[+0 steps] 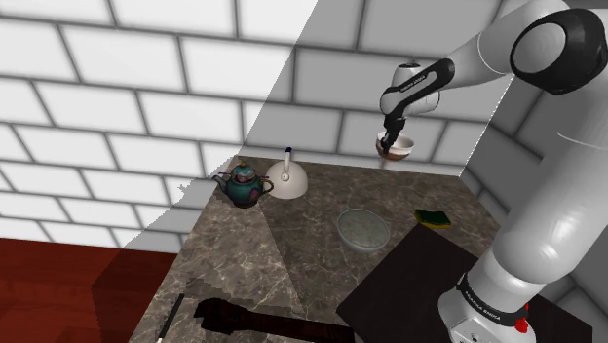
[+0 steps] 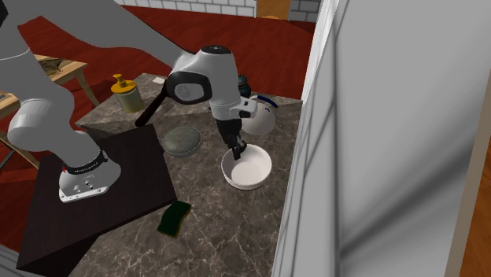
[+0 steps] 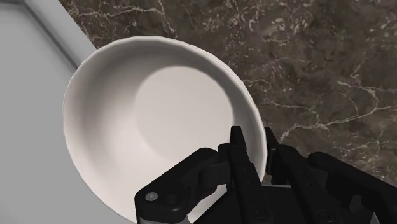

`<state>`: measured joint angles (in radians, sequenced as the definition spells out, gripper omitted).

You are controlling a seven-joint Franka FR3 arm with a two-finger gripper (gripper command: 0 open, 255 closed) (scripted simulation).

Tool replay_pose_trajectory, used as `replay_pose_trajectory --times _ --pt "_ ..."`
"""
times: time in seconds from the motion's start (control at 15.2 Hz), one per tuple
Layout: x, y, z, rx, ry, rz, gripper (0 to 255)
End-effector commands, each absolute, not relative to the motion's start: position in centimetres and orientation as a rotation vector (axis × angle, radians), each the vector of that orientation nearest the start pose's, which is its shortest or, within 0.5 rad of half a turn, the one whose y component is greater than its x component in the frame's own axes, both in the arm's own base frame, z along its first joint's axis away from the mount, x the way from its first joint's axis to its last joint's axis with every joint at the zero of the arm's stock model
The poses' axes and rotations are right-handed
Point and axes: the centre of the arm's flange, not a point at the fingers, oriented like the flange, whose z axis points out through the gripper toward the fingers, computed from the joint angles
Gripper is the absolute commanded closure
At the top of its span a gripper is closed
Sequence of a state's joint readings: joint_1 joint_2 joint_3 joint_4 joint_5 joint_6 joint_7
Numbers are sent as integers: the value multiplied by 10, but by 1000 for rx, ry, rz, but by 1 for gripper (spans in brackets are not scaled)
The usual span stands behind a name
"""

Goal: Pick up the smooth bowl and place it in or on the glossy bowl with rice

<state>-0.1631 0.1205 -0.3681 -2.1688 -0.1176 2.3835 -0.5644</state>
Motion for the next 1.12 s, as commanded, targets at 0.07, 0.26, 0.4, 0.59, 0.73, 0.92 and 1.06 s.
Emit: replay_pose_trajectory --times 0.07,0.26,0.4,0.59,0.73,0.92,1.06 --pt "475 -259 358 -3297 -197 -31 255" --pt "461 -221 359 -3297 -197 -31 255" --pt "452 -197 360 -3297 -197 -31 255" --pt "439 -160 362 -3297 -197 -31 255" --pt "430 -135 363 -3297 -197 -31 255" --pt "416 -98 364 -3297 -197 -31 255" --pt "407 -73 366 -3297 -197 -31 255"
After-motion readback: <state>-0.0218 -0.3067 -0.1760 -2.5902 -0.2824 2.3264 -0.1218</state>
